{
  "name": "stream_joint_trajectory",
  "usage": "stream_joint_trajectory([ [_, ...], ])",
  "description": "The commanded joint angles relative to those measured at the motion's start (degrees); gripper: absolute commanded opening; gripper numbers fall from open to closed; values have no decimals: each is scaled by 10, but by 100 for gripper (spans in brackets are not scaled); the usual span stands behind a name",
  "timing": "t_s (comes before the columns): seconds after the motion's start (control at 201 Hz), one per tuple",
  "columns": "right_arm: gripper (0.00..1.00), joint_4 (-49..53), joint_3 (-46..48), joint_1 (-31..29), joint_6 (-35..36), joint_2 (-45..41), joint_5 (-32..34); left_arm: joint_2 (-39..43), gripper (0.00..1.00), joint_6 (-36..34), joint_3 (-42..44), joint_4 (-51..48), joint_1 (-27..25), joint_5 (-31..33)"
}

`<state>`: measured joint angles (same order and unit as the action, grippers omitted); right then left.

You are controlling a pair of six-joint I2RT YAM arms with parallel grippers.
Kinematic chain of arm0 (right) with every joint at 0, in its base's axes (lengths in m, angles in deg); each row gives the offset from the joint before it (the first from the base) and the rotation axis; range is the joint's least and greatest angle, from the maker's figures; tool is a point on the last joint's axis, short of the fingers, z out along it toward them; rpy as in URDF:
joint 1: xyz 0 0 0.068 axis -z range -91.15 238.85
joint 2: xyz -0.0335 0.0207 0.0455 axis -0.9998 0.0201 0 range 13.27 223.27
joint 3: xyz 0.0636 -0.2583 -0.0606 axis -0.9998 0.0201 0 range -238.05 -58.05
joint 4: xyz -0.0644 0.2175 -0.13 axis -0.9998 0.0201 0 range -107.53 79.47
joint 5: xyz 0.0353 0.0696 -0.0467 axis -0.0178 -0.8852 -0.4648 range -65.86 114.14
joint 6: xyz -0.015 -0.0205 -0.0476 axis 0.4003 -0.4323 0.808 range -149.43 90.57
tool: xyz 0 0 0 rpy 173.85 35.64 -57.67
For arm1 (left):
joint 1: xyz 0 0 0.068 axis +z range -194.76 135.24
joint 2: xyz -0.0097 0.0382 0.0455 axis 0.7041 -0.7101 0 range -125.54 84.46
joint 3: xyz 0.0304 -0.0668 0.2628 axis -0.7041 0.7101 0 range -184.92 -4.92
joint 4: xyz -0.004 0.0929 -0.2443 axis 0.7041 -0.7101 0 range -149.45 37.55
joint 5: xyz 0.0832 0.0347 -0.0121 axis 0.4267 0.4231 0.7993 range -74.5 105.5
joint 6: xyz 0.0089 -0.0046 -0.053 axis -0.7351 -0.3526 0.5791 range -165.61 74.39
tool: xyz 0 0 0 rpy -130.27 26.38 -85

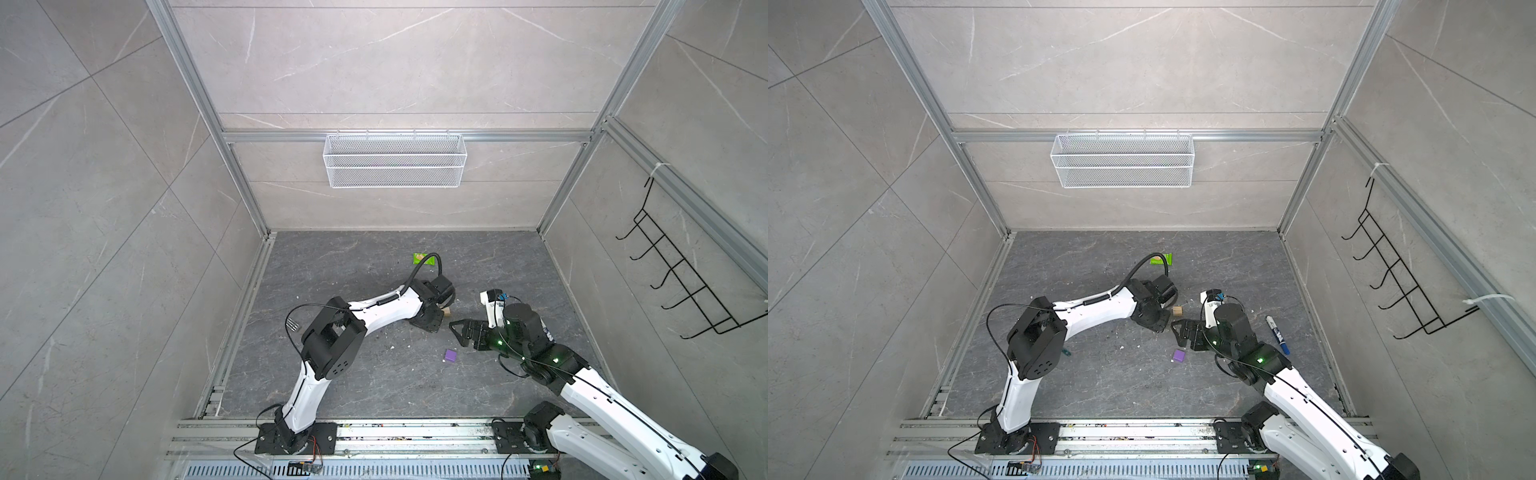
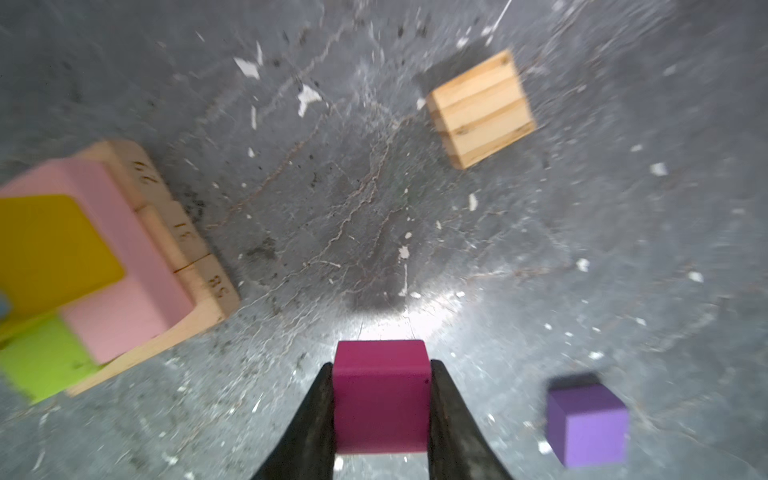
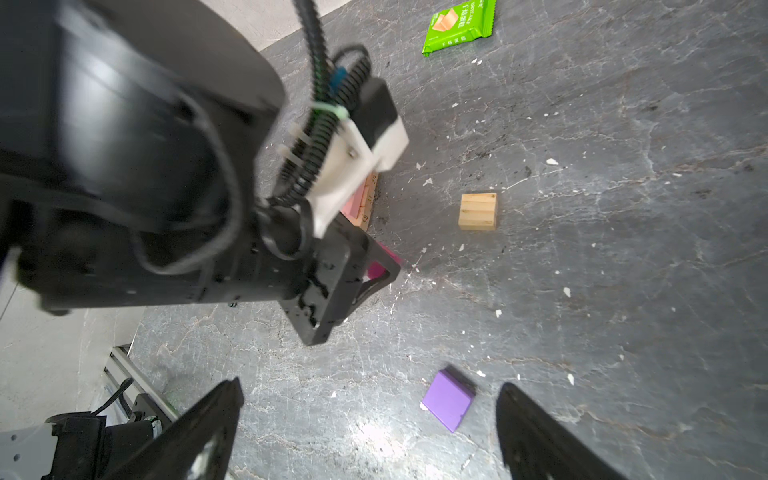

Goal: Build the wood block tower
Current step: 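Lift the magenta cube and carry it above the stack with the left gripper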

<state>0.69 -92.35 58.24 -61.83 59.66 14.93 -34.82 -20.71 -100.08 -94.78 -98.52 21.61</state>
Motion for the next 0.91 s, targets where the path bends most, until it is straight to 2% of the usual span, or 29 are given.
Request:
stream_joint_trajectory([
  [0.0, 96, 10, -14, 2, 1, -7, 3, 47, 23, 13, -25, -26, -2, 14],
  [0.229, 96, 12, -17, 2, 8, -7, 0, 58, 22, 36, -69, -83, 0, 54],
  [0.403, 96, 0, -14, 2, 16, -2, -25, 64, 22, 61, -88, -102, 11, 62],
  [0.901, 95, -14, -19, 2, 32, 24, -73, 70, 22, 93, -102, -128, 90, 33],
])
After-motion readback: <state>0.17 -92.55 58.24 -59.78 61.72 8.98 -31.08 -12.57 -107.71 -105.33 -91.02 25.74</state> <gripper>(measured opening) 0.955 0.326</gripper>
